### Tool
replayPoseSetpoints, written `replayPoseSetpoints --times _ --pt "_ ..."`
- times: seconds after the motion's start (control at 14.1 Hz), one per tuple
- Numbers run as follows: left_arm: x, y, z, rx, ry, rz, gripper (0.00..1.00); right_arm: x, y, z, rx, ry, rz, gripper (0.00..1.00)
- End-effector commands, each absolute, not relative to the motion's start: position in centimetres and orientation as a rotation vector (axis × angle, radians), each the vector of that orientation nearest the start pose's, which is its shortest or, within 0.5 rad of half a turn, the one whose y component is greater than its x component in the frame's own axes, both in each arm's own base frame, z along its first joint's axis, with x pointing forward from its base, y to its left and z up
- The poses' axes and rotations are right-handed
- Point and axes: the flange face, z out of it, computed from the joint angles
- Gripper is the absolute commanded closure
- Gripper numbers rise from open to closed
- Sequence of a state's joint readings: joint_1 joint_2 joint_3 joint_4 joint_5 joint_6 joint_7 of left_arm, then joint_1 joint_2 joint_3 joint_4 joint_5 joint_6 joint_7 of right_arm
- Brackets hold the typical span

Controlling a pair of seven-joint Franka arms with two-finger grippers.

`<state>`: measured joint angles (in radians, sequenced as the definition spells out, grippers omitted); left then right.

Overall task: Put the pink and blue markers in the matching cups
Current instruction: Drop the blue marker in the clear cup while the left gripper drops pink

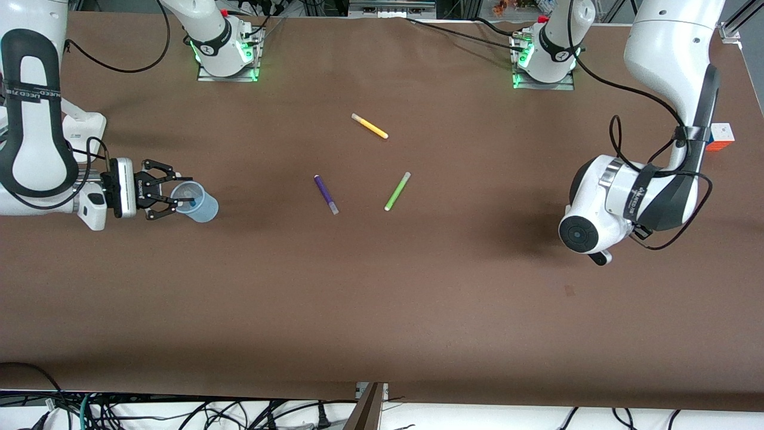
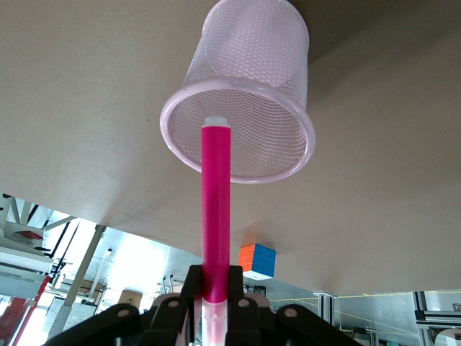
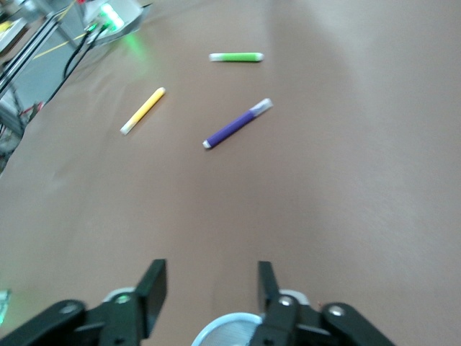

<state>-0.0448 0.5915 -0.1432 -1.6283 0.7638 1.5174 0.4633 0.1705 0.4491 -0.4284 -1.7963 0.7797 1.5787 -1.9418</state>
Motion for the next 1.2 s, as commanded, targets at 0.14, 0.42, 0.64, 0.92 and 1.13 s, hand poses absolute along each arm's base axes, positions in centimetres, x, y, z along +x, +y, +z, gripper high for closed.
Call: replayPoseSetpoints --times 0.14,0.42,0.64,0.92,1.13 --pt "62.1 -2.5 26.4 -2.197 1.067 0.935 0.01 62.4 -5.0 39.2 -2.158 -1.191 -0.025 0.00" --pt "62.4 -3.2 28.0 -2.238 1.013 0.893 0.00 63.5 -3.0 44.1 -2.480 -0.862 0.250 0.00" --pt "62.9 -2.8 33.4 -2.526 0.872 0.793 0.00 63.2 -1.5 45.1 -2.663 -0.634 0.393 0.00" --pt "63.2 -2.4 42.8 -2.900 0.695 0.559 0.00 61.0 4.8 48.6 -2.973 -0.184 0.551 0.00" --pt "62.8 -1.1 49.7 -3.017 0.653 0.362 0.00 57.5 4.0 52.0 -3.083 -0.082 0.518 0.00"
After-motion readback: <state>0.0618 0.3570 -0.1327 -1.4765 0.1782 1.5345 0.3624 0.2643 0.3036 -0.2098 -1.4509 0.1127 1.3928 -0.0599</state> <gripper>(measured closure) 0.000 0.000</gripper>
